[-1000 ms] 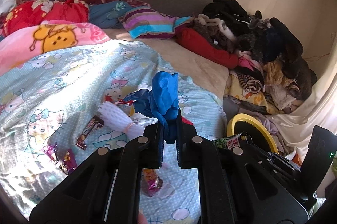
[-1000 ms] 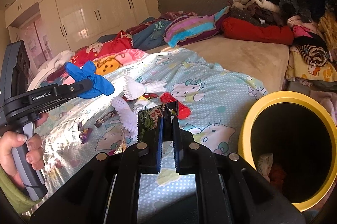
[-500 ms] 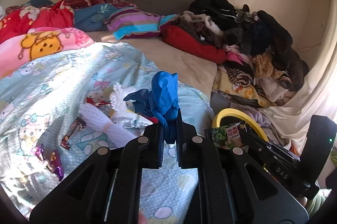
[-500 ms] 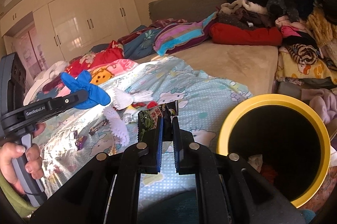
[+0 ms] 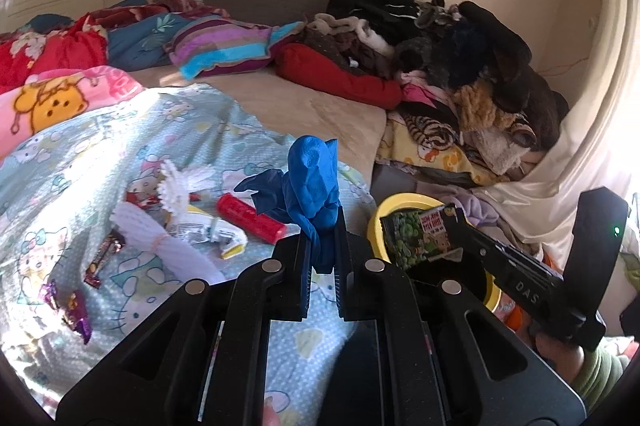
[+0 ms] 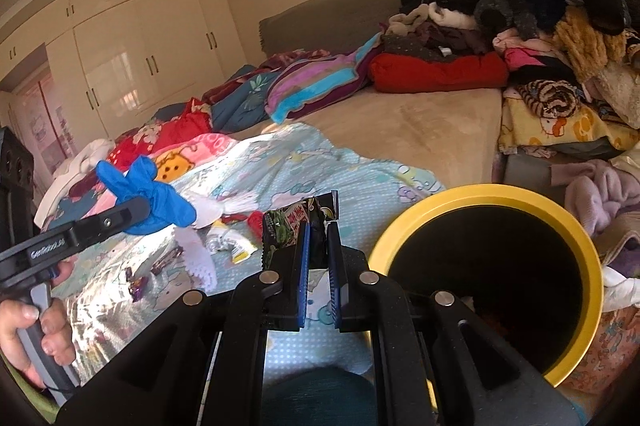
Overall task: Collect trash
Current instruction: 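Open the left tool over the bin while the right tool drops the snack packet in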
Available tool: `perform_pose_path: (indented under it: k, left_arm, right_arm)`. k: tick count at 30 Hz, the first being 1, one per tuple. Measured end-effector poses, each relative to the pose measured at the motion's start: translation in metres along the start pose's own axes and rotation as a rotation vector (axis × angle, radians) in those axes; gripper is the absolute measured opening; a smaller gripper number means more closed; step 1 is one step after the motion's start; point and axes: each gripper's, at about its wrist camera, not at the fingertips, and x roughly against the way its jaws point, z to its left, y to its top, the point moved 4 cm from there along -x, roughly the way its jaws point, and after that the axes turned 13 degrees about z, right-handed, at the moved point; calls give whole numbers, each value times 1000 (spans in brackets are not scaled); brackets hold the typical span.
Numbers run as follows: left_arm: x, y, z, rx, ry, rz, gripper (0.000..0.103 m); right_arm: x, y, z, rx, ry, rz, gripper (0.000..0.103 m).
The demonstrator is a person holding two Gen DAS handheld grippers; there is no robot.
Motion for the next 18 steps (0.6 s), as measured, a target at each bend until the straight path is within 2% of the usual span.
perform_pose_path:
  k: [18]
  left_arm:
    - [-23, -8, -47, -88, -53, 52, 5]
  right_arm:
    - [13, 5, -58, -109, -71, -39, 9]
